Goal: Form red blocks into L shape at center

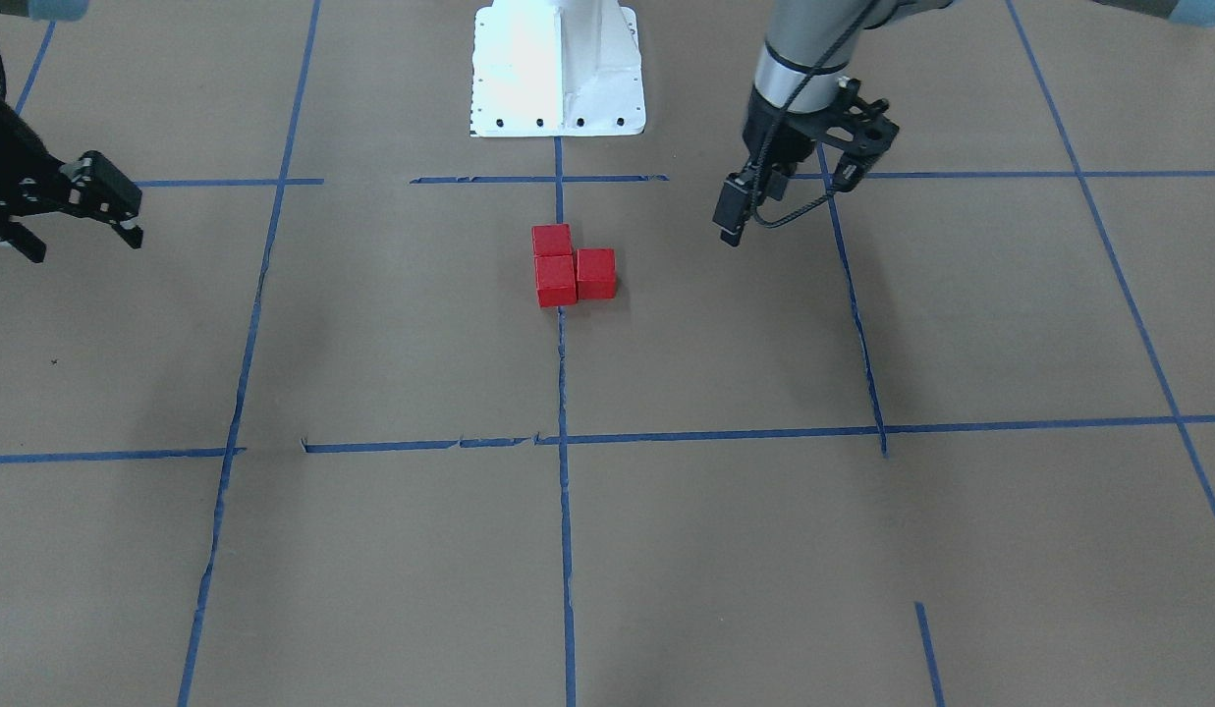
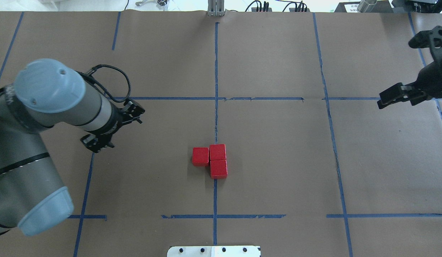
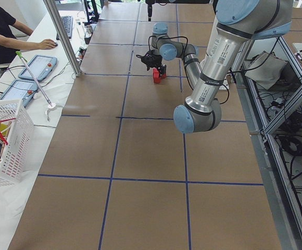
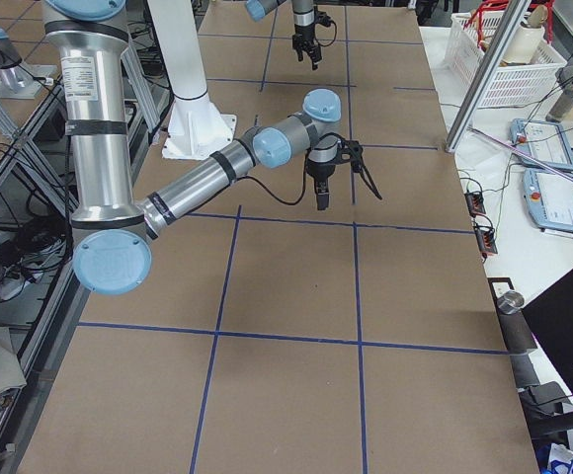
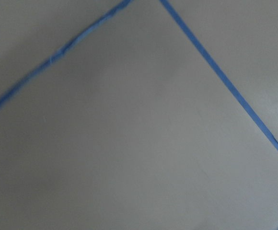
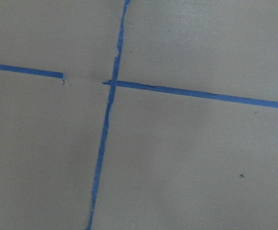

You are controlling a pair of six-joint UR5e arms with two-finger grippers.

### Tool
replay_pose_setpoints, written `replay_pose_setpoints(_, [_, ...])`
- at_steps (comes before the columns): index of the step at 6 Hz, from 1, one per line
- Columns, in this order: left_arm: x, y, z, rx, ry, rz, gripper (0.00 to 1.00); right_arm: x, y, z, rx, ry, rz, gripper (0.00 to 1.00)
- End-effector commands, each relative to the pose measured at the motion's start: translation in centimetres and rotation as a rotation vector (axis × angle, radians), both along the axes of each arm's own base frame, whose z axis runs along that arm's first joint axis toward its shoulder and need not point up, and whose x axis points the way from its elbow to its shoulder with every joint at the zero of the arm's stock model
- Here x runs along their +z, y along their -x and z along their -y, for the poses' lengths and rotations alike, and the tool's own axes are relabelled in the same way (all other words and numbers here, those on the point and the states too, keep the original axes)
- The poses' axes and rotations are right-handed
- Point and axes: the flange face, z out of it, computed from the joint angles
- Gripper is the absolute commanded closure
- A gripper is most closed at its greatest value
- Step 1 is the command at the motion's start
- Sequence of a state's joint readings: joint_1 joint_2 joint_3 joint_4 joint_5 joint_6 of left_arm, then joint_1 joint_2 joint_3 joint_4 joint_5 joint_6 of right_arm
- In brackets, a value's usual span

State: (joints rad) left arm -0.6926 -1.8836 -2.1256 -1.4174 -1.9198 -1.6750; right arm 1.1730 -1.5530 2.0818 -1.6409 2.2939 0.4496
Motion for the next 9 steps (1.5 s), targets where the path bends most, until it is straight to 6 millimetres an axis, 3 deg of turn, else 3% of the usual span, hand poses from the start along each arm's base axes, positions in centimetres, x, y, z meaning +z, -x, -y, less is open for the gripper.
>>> replay_pose_setpoints(1, [7.4, 12.0, 3.1, 0.225, -0.118, 0.035, 0.00, 6.4, -8.3, -0.8, -0.032, -0.035, 0.013, 0.00])
replay_pose_setpoints(2, [12.3, 20.2, 3.5, 0.341, -0.210, 0.045, 0.00, 8.7, -10.8, -2.2, -0.036, -0.036, 0.021, 0.00])
replay_pose_setpoints(3, [16.6, 27.3, 2.9, 0.443, -0.313, 0.059, 0.00, 10.1, -12.0, -3.6, -0.044, -0.031, 0.034, 0.00])
replay_pose_setpoints(5, [24.9, 36.8, 3.0, 0.535, -0.403, 0.109, 0.00, 10.9, -12.9, -4.4, -0.042, -0.032, 0.031, 0.00])
replay_pose_setpoints(6, [29.9, 38.7, 2.2, 0.573, -0.395, 0.044, 0.00, 11.5, -14.3, -5.3, -0.025, -0.036, 0.028, 0.00])
replay_pose_setpoints(7, [33.5, 40.3, 1.8, 0.575, -0.426, -0.042, 0.00, 12.1, -15.4, -6.1, -0.018, -0.041, 0.025, 0.00])
replay_pose_setpoints(8, [35.8, 40.3, 1.2, 0.571, -0.378, -0.057, 0.00, 12.9, -15.5, -6.5, -0.017, -0.026, 0.023, 0.00])
replay_pose_setpoints(9, [35.3, 40.3, 1.1, 0.571, -0.387, -0.053, 0.00, 13.9, -15.7, -7.3, -0.013, -0.001, 0.016, 0.00])
